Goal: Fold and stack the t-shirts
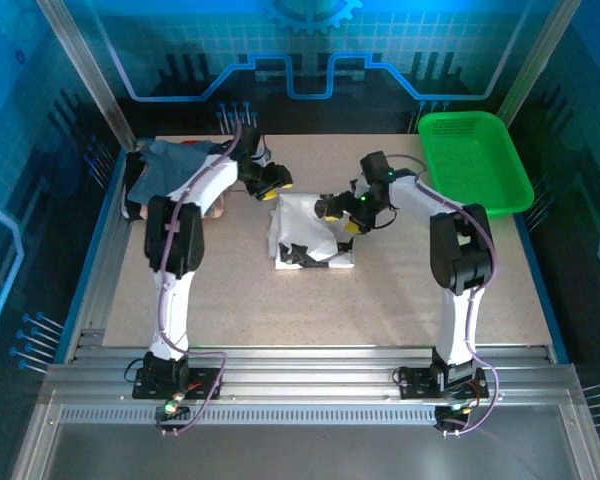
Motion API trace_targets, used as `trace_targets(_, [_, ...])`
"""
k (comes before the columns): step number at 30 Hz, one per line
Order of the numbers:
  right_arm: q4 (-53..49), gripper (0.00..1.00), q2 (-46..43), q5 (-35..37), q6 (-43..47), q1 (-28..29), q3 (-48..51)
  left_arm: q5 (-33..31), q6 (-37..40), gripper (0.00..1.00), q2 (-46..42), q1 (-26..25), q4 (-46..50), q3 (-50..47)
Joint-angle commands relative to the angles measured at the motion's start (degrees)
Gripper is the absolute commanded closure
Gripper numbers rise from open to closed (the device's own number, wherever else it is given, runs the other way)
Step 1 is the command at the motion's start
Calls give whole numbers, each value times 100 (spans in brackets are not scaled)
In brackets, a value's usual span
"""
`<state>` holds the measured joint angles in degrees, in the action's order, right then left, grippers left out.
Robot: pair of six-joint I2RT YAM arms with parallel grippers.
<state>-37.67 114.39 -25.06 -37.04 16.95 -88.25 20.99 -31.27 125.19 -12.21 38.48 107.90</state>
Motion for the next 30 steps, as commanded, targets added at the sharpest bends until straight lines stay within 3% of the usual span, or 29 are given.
trace_targets(1, [-775, 24, -1154, 351, 519, 108, -383, 419, 237, 28, -1707, 210, -288, -841])
trace_targets(4, [-1072, 16, -2071, 737, 853, 217, -278, 316, 788, 14, -2612, 271, -49, -1762])
trace_targets(9, [-1136, 1, -3446, 969, 822, 430, 502, -270, 1098, 9, -3070, 205, 126, -2849])
trace_targets(12, [-923, 0, -4179, 1069, 521, 599, 1122, -721, 970, 8, -2932, 75, -51, -3083])
trace_targets(19, [-741, 0, -5105, 1092, 68, 940, 1990, -918, 642, 7, -2017, -170, -446, -2763])
trace_targets(26, [-715, 0, -5313, 887, 10, 963, 2281, -1151, 448, 7, -1003, -503, -311, -1804])
trace_targets(30, [-715, 0, -5278, 724, 95, 951, 2286, -1611, 444, 8, -341, -700, 83, -1055])
